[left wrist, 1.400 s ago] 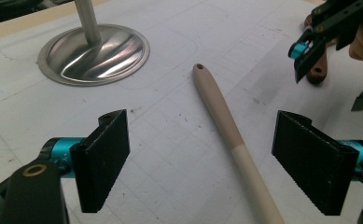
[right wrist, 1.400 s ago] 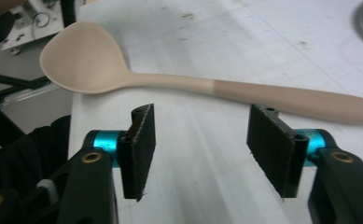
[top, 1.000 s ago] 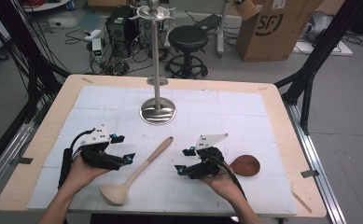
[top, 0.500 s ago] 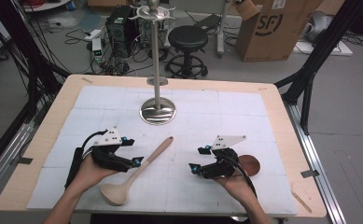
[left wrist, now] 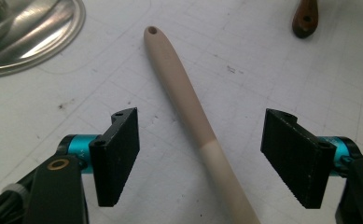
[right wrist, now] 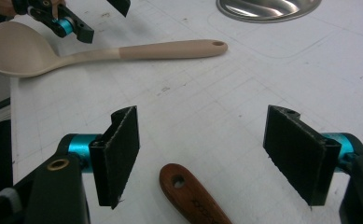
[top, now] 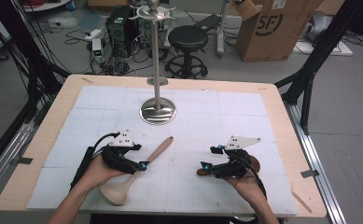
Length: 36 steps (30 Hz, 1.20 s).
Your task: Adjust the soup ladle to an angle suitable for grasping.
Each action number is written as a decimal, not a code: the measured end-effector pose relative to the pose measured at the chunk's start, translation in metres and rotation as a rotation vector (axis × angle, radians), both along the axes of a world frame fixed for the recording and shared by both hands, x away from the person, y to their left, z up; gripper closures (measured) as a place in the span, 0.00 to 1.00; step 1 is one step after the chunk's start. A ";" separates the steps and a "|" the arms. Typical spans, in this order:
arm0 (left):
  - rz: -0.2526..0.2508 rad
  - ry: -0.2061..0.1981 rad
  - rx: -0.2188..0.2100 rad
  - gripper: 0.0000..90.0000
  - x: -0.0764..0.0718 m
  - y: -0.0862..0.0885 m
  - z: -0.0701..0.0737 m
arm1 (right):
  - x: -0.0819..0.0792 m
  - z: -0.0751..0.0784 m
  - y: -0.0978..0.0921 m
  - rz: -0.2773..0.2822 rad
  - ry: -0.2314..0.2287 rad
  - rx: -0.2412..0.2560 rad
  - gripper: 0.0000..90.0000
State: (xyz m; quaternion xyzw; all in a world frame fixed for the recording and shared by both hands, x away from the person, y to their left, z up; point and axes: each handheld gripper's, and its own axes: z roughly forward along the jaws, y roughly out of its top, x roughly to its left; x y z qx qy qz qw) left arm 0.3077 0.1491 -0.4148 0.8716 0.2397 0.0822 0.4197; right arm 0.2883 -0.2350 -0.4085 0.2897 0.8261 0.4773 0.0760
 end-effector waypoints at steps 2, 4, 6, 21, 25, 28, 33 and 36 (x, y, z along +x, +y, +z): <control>-0.006 0.004 0.009 0.36 0.001 -0.002 -0.002 | 0.000 0.000 -0.001 -0.003 -0.004 0.000 0.29; -0.015 0.011 0.026 0.38 0.002 -0.004 -0.004 | 0.000 0.000 -0.002 -0.007 -0.001 0.002 0.29; -0.022 0.029 0.040 0.41 0.003 -0.006 -0.007 | 0.000 -0.001 -0.002 -0.006 -0.004 0.002 0.29; -0.039 0.047 0.083 0.54 0.005 -0.012 -0.015 | -0.001 -0.002 0.000 -0.009 -0.012 0.006 0.28; -0.042 0.049 0.090 0.57 0.005 -0.012 -0.015 | -0.001 -0.002 -0.001 -0.015 -0.010 0.011 0.28; -0.036 0.047 0.096 0.57 0.006 -0.012 -0.016 | 0.000 -0.002 -0.001 -0.017 -0.012 0.009 0.28; -0.046 0.056 0.108 0.61 0.006 -0.013 -0.019 | 0.000 -0.002 0.000 -0.017 -0.011 0.005 0.28; -0.049 0.060 0.107 0.63 0.006 -0.014 -0.019 | 0.000 -0.003 0.001 -0.015 -0.013 0.003 0.28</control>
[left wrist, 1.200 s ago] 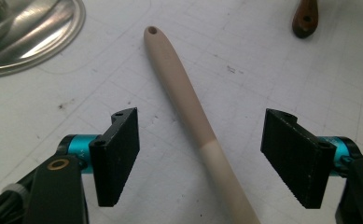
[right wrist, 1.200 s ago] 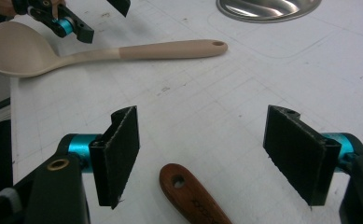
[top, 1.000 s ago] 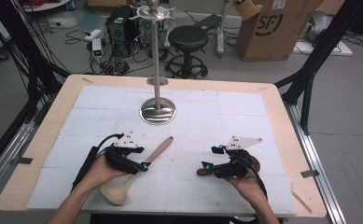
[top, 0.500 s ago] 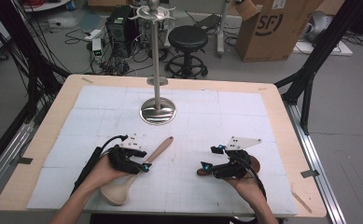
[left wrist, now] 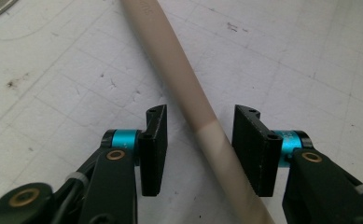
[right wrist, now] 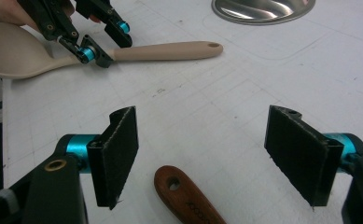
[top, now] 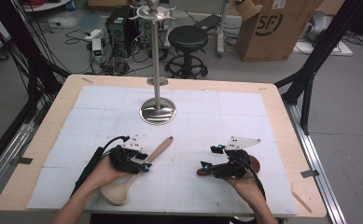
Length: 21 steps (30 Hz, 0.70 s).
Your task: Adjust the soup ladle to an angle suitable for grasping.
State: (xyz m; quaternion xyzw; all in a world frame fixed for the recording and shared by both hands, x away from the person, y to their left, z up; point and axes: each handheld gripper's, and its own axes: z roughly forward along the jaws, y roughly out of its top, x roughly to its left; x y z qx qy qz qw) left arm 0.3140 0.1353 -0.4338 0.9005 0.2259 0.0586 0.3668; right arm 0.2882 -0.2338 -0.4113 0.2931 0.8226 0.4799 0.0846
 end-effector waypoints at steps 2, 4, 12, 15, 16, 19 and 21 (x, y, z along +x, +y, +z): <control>-0.003 0.000 0.002 0.64 0.000 0.000 0.000 | 0.000 0.000 0.000 -0.001 0.001 -0.002 0.28; -0.002 -0.001 0.005 0.64 0.000 -0.001 0.000 | 0.000 0.000 0.001 0.000 0.003 -0.001 0.28; 0.004 0.014 -0.004 0.64 0.001 0.000 -0.001 | 0.000 -0.001 0.002 -0.005 0.002 -0.001 0.28; 0.009 0.002 0.006 0.65 0.000 -0.002 -0.001 | 0.000 -0.002 0.003 -0.004 0.001 -0.002 0.28; 0.005 -0.003 0.014 0.66 -0.001 -0.002 0.000 | 0.000 -0.002 0.004 -0.002 0.006 -0.003 0.28; 0.003 -0.004 0.014 0.69 -0.001 -0.002 0.000 | 0.000 -0.002 0.004 -0.005 0.005 -0.006 0.28; 0.003 -0.004 0.015 0.69 -0.001 -0.002 0.000 | 0.000 -0.002 0.004 -0.003 0.004 -0.007 0.28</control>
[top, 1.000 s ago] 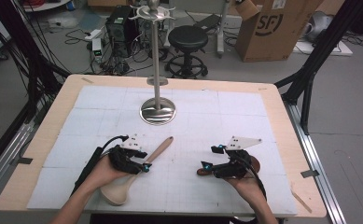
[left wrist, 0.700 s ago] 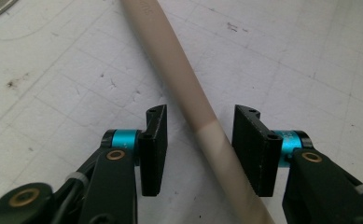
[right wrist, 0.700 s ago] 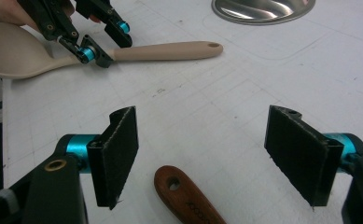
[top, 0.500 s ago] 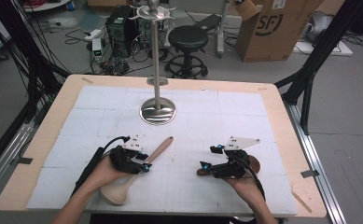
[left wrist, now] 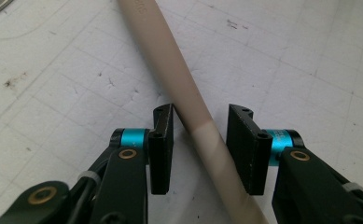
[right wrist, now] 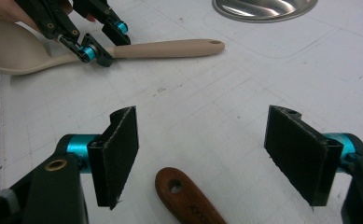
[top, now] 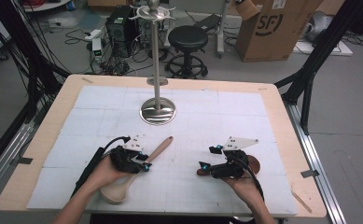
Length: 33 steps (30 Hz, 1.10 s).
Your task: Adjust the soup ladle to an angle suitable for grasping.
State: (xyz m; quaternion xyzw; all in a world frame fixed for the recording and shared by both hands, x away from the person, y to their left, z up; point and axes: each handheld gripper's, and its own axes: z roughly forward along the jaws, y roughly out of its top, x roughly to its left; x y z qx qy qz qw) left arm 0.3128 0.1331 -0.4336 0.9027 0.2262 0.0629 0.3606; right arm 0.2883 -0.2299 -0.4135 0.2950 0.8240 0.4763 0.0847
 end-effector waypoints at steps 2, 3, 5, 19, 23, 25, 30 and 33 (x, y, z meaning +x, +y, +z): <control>0.006 0.004 0.005 0.70 0.000 0.000 0.001 | 0.000 0.000 -0.001 -0.002 -0.003 0.002 0.28; 0.009 0.010 -0.002 0.70 0.001 0.000 0.001 | 0.000 0.000 -0.001 -0.005 0.000 0.004 0.28; 0.013 0.023 -0.003 0.71 0.001 0.001 0.001 | 0.000 0.000 -0.001 -0.005 -0.003 0.007 0.28; 0.036 0.036 0.016 0.76 0.004 0.005 0.006 | -0.001 -0.002 -0.001 -0.006 -0.003 0.002 0.28; 0.035 0.025 0.039 0.77 0.003 0.004 0.008 | -0.001 -0.002 0.002 -0.001 0.001 -0.002 0.28; 0.028 0.027 0.041 0.78 0.003 0.004 0.008 | -0.001 -0.002 0.003 0.002 -0.001 -0.004 0.28; 0.026 0.020 0.056 0.79 0.002 0.004 0.010 | 0.000 -0.003 0.006 0.013 0.002 -0.007 0.28; 0.029 0.021 0.051 0.80 0.002 0.004 0.011 | 0.000 -0.003 0.007 0.010 0.001 -0.006 0.28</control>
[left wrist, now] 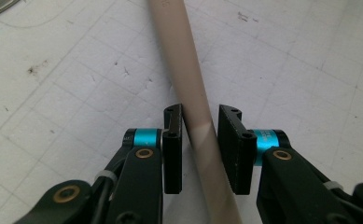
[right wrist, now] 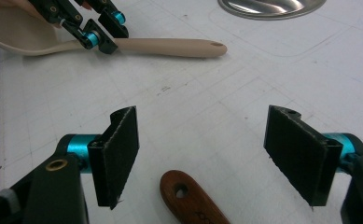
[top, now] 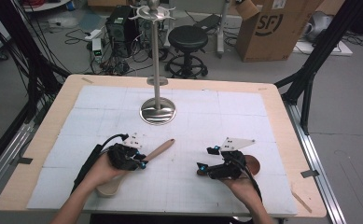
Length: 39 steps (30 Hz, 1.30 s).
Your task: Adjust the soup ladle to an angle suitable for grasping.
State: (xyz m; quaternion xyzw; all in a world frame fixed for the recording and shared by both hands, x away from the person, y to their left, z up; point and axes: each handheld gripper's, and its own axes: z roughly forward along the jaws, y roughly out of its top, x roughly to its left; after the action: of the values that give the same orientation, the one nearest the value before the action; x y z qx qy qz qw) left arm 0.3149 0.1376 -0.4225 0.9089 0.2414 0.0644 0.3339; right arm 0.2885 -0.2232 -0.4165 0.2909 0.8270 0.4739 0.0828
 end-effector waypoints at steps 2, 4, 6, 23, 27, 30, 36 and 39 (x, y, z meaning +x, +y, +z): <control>-0.004 -0.001 0.002 0.81 0.000 0.001 0.001 | 0.000 0.000 0.000 0.000 0.001 -0.001 0.28; -0.003 -0.007 0.004 0.82 0.000 0.001 0.002 | 0.000 0.000 0.000 0.000 0.003 -0.002 0.28; 0.005 -0.015 0.001 0.83 -0.001 0.001 0.004 | 0.000 0.000 0.002 0.003 0.001 -0.002 0.28; -0.008 -0.048 -0.039 0.85 -0.003 0.005 0.014 | 0.010 -0.001 0.035 0.030 0.058 0.032 0.33; -0.007 -0.056 -0.068 0.85 -0.004 0.006 0.017 | 0.013 0.001 0.044 0.032 0.069 0.046 0.36; -0.011 -0.061 -0.079 0.85 -0.006 0.006 0.020 | 0.016 0.002 0.050 0.035 0.073 0.059 0.37; -0.019 -0.063 -0.115 0.85 -0.007 0.006 0.024 | 0.020 0.003 0.061 0.042 0.081 0.076 0.39; -0.027 -0.071 -0.126 0.85 -0.008 0.005 0.027 | 0.021 0.004 0.065 0.045 0.081 0.086 0.40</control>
State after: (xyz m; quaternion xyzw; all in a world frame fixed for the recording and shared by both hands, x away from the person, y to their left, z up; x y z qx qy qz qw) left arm 0.3065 0.1426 -0.3951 0.8863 0.2207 0.0769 0.3999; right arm 0.3095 -0.1586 -0.4121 0.2942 0.8149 0.4986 0.0260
